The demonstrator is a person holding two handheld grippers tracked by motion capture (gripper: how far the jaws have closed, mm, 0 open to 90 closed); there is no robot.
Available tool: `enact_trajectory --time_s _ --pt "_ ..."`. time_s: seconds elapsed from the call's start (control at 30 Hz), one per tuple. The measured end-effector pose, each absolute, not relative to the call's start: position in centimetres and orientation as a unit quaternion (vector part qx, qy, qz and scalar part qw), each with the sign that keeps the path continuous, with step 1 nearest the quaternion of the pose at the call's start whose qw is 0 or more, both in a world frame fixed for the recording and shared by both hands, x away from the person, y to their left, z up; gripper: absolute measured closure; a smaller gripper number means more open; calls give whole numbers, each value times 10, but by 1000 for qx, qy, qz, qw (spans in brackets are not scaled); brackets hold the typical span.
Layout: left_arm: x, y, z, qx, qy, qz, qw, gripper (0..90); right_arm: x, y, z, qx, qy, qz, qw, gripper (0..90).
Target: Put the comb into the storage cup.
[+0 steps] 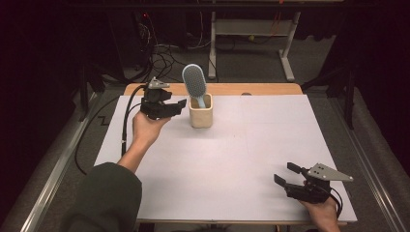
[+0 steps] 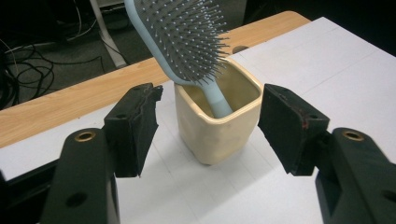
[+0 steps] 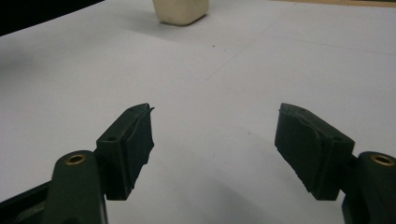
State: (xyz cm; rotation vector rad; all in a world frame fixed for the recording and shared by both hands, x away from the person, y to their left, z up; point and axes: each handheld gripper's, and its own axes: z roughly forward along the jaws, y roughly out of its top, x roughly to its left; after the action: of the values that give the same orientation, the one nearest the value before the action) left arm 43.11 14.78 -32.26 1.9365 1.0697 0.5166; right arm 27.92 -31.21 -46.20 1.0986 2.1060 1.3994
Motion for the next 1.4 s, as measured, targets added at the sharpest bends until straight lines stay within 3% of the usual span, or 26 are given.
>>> enact_trajectory --time_s 1.4 --pt "406 176 -322 761 433 207 436 362 279 -312 -462 392 750 497 192 283"
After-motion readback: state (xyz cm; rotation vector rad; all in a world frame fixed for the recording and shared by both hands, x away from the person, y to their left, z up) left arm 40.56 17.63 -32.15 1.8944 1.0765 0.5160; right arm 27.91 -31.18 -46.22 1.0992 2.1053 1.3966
